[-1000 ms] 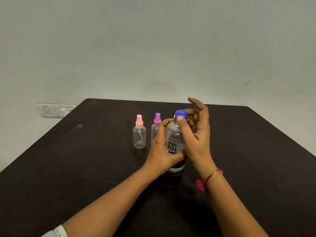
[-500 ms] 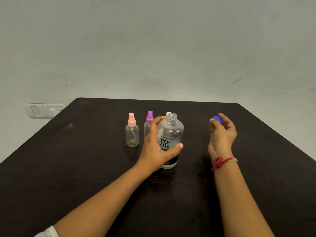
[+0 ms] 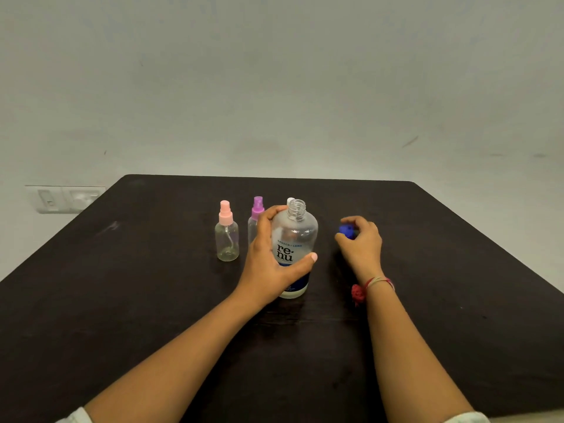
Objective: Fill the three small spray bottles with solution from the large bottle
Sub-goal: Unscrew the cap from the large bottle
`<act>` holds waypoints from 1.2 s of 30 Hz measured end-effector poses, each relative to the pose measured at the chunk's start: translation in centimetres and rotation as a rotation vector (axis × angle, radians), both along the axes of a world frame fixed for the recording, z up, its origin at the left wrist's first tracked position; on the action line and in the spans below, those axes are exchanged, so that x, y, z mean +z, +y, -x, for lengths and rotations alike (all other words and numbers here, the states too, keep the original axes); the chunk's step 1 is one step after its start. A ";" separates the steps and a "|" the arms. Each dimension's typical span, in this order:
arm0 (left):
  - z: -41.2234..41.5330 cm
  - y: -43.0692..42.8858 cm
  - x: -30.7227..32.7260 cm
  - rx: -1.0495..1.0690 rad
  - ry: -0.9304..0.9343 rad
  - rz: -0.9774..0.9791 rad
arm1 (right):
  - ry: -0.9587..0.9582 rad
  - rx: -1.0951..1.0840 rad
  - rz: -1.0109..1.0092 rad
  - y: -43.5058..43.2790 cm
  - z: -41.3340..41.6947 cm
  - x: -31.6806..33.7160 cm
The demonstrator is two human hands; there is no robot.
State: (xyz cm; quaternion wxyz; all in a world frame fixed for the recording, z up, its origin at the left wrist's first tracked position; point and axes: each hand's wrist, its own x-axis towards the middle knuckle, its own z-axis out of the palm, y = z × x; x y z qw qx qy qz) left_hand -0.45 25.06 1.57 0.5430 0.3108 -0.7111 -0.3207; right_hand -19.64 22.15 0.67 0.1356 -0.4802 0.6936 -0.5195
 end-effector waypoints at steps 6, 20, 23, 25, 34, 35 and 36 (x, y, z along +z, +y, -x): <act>0.0 -0.2 -0.1 0.000 0.001 0.001 | 0.107 -0.035 -0.112 -0.4 0.5 -0.8; 0.0 0.0 -0.5 0.108 -0.113 0.065 | -0.263 0.035 0.181 0.5 -0.2 1.8; 0.2 0.3 -0.4 0.283 -0.260 0.132 | -0.503 0.374 0.295 1.9 -1.6 4.3; 0.2 0.6 -0.3 0.314 -0.303 0.130 | -0.441 0.578 0.262 2.3 -2.4 5.0; 0.3 1.1 -0.2 0.234 -0.257 0.075 | -0.294 0.902 0.026 3.0 -3.0 4.9; 0.3 0.9 -0.4 0.216 -0.231 0.063 | -0.269 0.908 -0.009 2.9 -2.7 4.9; 0.4 0.8 -0.6 0.197 -0.211 0.053 | -0.236 0.906 -0.044 2.9 -2.4 4.8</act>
